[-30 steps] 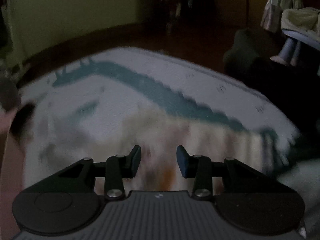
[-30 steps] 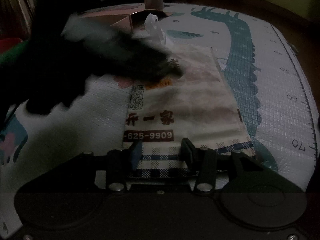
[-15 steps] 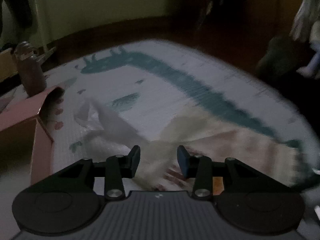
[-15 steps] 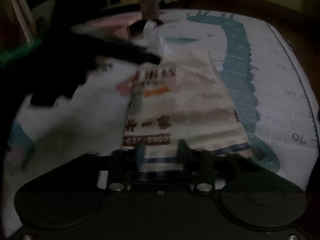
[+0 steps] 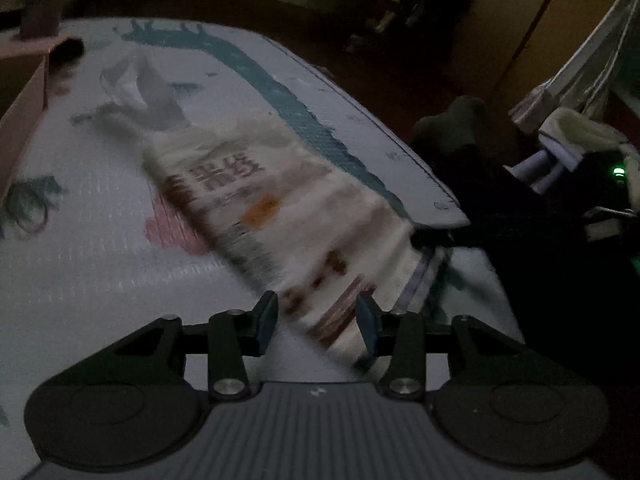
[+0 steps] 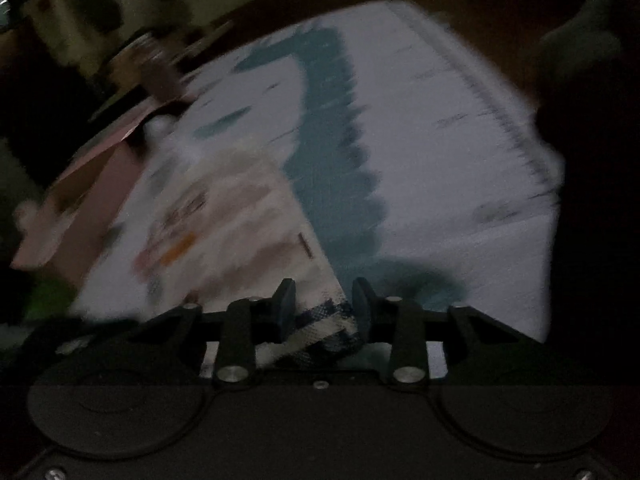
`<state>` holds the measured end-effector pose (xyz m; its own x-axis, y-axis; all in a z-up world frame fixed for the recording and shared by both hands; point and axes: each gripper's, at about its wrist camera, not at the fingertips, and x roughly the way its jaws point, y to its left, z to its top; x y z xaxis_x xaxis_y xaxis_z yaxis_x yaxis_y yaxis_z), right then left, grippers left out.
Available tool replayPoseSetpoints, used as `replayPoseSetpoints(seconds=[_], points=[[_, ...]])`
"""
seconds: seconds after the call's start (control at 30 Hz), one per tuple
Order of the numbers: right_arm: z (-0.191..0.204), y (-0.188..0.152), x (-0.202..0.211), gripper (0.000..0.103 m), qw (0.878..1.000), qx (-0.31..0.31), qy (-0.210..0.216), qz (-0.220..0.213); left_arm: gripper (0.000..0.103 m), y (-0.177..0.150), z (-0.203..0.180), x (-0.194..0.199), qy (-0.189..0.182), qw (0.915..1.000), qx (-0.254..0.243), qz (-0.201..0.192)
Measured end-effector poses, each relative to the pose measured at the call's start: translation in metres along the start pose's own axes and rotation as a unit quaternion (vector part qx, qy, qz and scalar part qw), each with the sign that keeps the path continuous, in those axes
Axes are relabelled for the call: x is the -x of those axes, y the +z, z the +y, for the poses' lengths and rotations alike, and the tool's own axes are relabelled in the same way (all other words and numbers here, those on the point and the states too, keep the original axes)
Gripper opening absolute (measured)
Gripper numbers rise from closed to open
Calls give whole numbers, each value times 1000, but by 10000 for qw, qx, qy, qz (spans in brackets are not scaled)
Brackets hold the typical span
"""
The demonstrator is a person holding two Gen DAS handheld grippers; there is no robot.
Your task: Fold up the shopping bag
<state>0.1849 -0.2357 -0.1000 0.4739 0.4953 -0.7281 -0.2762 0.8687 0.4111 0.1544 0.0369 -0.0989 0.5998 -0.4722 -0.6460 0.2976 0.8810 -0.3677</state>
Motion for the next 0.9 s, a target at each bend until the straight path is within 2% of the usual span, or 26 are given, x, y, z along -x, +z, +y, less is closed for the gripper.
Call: replayPoseSetpoints(seconds=[0.13, 0.27, 0.3, 0.37, 0.53, 0.6, 0.67, 0.77, 0.83, 0.87, 0.9], points=[[15, -7, 8, 29, 9993, 334, 100, -94, 41, 5, 20, 1, 95, 9997, 140, -179], [29, -12, 17, 29, 9972, 679, 120, -288, 41, 7, 21, 4, 426, 9983, -234, -308], [32, -14, 20, 29, 9964, 765, 125, -336, 41, 7, 22, 6, 439, 9984, -195, -314], [39, -16, 24, 29, 9946, 937, 135, -433, 41, 11, 23, 19, 471, 9981, -57, -398], [53, -20, 31, 29, 9885, 1345, 143, -679, 41, 10, 25, 47, 658, 9962, -193, -545], [64, -21, 27, 29, 9821, 1683, 162, -828, 41, 8, 22, 50, 572, 9967, -264, -509], [76, -25, 19, 29, 9747, 2079, 203, -793, 41, 4, 12, 44, 405, 9973, -480, -388], [90, -31, -2, 29, 9643, 2590, 193, -518, 41, -5, -1, 30, 347, 9957, -853, -101], [93, -36, -14, 29, 9591, 2819, -6, -247, 41, -16, -13, 15, 509, 9894, -1338, 239], [91, -37, -17, 29, 9583, 2852, -84, -170, 41, -22, -20, 12, 633, 9831, -1706, 226], [87, -36, -17, 29, 9596, 2806, -93, -183, 41, -23, -20, 12, 636, 9825, -1736, 215]])
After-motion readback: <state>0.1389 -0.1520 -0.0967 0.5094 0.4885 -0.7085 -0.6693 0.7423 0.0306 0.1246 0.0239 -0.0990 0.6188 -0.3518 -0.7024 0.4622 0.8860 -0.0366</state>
